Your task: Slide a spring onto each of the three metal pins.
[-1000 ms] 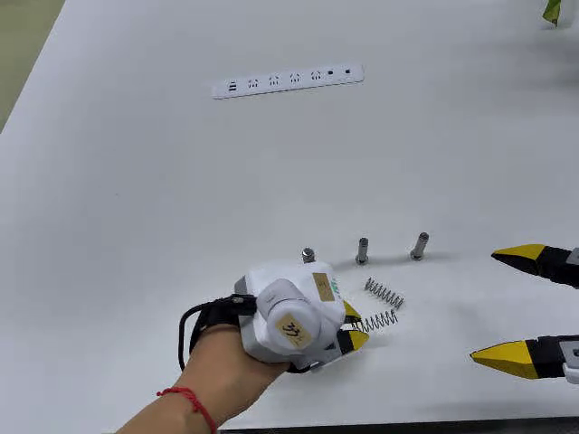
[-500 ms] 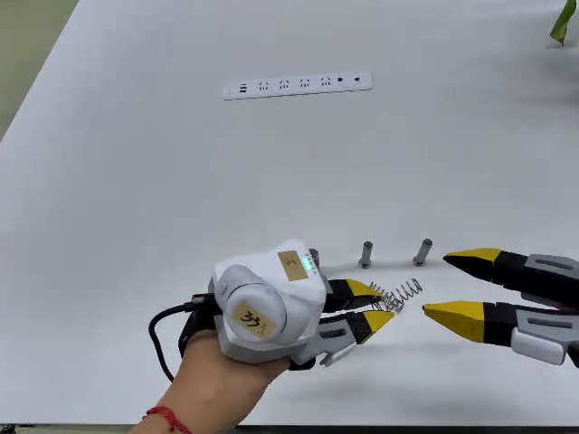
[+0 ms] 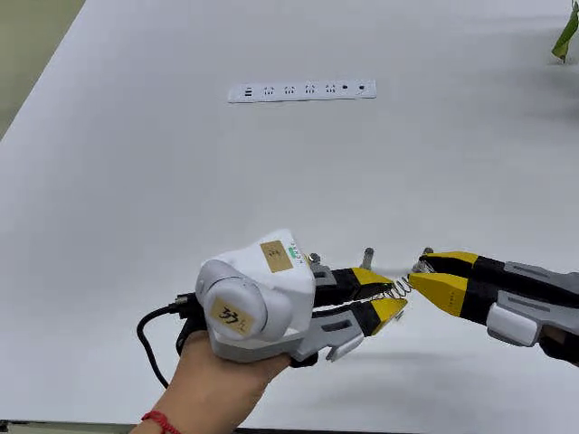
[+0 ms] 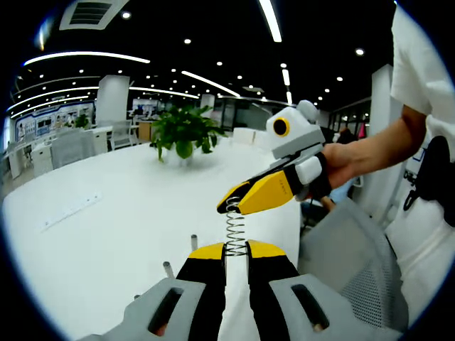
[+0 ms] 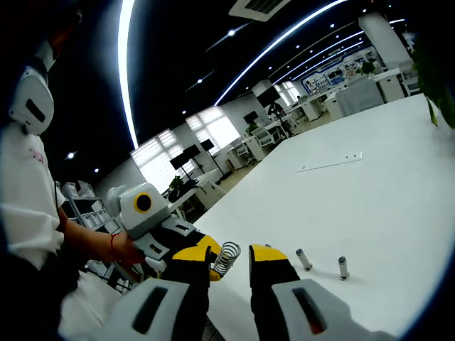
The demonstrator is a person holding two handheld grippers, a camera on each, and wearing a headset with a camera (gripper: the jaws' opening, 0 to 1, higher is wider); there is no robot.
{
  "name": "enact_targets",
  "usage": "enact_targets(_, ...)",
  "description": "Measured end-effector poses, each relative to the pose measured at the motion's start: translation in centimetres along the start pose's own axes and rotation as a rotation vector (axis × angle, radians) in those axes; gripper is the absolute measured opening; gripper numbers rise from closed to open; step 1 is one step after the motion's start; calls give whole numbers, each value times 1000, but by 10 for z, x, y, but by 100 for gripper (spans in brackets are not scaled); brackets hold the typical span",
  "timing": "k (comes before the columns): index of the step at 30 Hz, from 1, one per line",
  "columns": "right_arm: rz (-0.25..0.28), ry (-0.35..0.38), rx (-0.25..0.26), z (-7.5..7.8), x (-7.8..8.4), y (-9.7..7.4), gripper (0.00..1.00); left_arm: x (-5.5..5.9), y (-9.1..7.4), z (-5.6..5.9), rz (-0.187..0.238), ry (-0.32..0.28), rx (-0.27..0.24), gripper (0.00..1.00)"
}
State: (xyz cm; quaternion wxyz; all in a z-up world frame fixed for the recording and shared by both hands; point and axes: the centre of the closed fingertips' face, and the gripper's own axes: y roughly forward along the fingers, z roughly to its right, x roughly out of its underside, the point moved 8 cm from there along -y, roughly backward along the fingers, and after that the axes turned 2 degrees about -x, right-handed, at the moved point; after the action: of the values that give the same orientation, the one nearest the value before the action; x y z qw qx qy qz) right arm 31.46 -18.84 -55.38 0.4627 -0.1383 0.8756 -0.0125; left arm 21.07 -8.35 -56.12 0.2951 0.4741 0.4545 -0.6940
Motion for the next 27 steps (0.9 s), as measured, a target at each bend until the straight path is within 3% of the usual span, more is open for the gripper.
enact_targets(3, 29, 47, -6, 4, -4, -2, 17, -2, 0, 0, 18, -14, -2, 10)
enact_targets(13, 13, 4, -8, -9, -8, 4, 12, -5, 0, 1, 32, -17, 4, 10)
enact_targets(27, -104, -141, -9, -10, -6, 4, 11, 2, 2, 5, -13, 11, 22, 11)
